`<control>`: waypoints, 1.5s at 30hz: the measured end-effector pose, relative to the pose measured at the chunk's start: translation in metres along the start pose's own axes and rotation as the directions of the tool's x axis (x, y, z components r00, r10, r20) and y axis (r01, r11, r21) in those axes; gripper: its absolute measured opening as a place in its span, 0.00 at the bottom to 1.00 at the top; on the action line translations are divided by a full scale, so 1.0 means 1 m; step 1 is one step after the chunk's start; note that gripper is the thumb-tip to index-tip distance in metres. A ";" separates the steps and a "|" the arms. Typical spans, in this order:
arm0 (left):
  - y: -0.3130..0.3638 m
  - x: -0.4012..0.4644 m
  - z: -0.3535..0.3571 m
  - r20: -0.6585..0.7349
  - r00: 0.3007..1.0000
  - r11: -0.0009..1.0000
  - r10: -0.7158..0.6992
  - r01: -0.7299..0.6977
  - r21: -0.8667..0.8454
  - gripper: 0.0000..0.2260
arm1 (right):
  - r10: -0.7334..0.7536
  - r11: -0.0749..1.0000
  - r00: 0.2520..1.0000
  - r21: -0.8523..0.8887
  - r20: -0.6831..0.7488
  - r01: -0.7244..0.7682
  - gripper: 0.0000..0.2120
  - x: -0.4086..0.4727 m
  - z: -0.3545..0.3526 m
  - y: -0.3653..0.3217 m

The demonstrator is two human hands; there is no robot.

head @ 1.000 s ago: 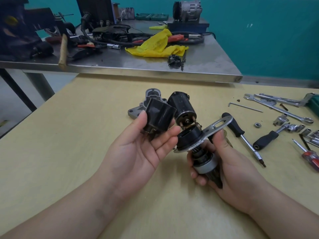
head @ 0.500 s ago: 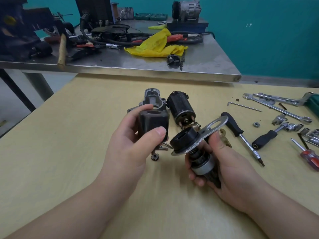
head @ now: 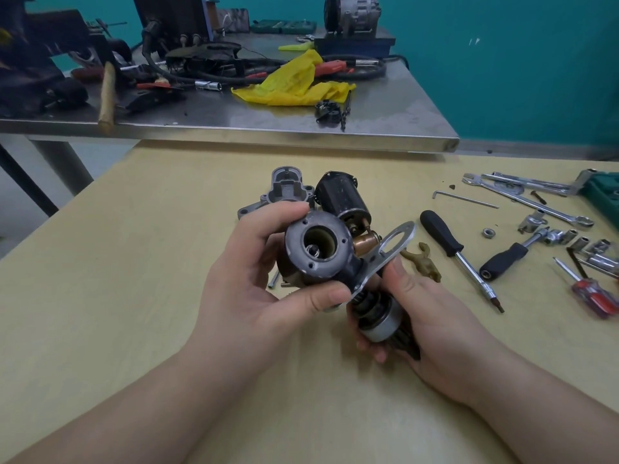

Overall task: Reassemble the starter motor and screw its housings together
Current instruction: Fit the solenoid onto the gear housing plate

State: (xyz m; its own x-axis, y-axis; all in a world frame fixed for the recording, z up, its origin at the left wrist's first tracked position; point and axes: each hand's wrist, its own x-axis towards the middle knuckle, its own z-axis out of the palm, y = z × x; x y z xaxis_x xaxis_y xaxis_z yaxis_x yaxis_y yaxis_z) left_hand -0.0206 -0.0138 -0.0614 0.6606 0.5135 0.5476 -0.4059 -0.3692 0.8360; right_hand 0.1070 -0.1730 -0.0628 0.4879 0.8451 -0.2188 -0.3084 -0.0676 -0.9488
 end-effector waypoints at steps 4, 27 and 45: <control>-0.002 -0.001 0.000 -0.021 0.999 0.998 0.051 -0.050 0.035 0.32 | 0.016 1.000 1.000 -0.002 -0.004 -0.016 0.36 0.000 0.001 -0.001; -0.001 0.014 -0.016 0.096 0.995 0.995 0.037 -0.045 0.091 0.33 | 0.014 0.994 0.997 -0.105 0.076 -0.006 0.30 -0.006 0.005 -0.002; 0.002 0.023 -0.027 0.322 0.946 0.979 0.030 -0.094 0.183 0.34 | 0.059 0.943 0.997 -0.330 0.043 -0.042 0.27 -0.007 0.010 0.004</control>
State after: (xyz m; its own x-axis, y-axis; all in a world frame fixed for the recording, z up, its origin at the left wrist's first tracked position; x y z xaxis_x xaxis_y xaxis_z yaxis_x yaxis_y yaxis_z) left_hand -0.0231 0.0178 -0.0468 0.8163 0.2249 0.5321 -0.3438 -0.5512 0.7603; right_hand 0.0937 -0.1741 -0.0630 0.4335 0.8615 -0.2643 -0.0415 -0.2739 -0.9609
